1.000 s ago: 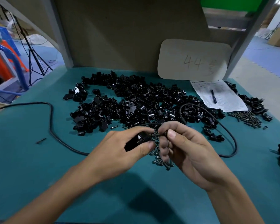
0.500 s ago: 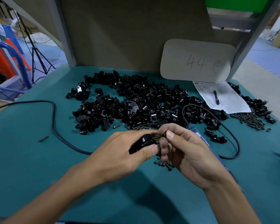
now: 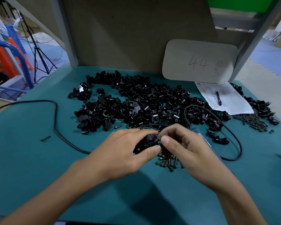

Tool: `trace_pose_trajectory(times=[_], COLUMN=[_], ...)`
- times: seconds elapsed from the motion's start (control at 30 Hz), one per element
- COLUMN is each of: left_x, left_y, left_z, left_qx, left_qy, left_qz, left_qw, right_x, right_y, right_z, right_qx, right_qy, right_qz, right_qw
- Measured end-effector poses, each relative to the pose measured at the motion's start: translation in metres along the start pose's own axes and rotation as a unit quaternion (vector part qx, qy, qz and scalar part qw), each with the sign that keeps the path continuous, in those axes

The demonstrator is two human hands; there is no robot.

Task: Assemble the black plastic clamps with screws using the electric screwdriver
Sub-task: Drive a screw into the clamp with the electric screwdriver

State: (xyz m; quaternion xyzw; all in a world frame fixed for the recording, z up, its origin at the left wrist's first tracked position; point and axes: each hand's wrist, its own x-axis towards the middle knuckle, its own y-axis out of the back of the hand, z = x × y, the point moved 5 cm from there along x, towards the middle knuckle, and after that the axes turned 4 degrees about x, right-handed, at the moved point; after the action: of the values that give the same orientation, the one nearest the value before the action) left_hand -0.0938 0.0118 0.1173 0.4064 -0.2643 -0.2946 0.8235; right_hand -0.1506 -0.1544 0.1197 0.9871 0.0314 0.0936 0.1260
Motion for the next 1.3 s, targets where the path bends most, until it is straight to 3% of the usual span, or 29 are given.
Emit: trace_pose_trajectory(times=[0.13, 0.27, 0.53, 0.63, 0.73, 0.87, 0.97, 1.0, 1.1, 1.13, 1.3], left_x=[0.002, 0.001, 0.005, 0.004, 0.004, 0.003, 0.003, 0.003, 0.003, 0.004, 0.008], left_y=[0.002, 0.002, -0.002, -0.005, -0.006, -0.008, -0.007, -0.007, -0.007, -0.008, -0.008], left_z=[0.005, 0.006, 0.003, 0.005, 0.008, 0.005, -0.002, -0.006, -0.016, -0.016, -0.007], left_qx=[0.054, 0.108, 0.011, 0.037, 0.102, 0.107, 0.103, 0.100, 0.096, 0.096, 0.098], left_qy=[-0.007, -0.011, -0.004, -0.012, -0.030, -0.026, -0.013, -0.006, 0.012, 0.013, -0.006], left_qz=[0.004, 0.002, -0.059, -0.055, -0.028, -0.015, 0.020, 0.027, 0.023, 0.022, 0.028], left_qw=[0.999, 0.994, 0.998, 0.998, 0.994, 0.994, 0.994, 0.995, 0.995, 0.995, 0.995], right_x=[-0.002, 0.002, 0.003, 0.005, 0.010, 0.010, 0.004, -0.002, -0.036, -0.046, -0.052], right_y=[-0.002, 0.001, 0.005, 0.004, 0.000, 0.005, 0.046, 0.067, 0.113, 0.120, 0.123], right_z=[-0.005, -0.009, -0.011, -0.012, -0.008, 0.005, 0.034, 0.049, 0.105, 0.120, 0.122], right_qx=[-0.171, -0.185, -0.212, -0.245, -0.250, -0.234, -0.255, -0.292, -0.498, -0.508, -0.447], right_qy=[0.002, -0.012, -0.001, 0.010, 0.002, -0.035, -0.058, -0.089, -0.284, -0.325, -0.305], right_qz=[-0.056, -0.086, -0.173, -0.177, -0.161, -0.128, -0.019, 0.034, 0.097, 0.098, 0.129], right_qw=[0.984, 0.979, 0.962, 0.953, 0.955, 0.963, 0.965, 0.952, 0.813, 0.792, 0.831])
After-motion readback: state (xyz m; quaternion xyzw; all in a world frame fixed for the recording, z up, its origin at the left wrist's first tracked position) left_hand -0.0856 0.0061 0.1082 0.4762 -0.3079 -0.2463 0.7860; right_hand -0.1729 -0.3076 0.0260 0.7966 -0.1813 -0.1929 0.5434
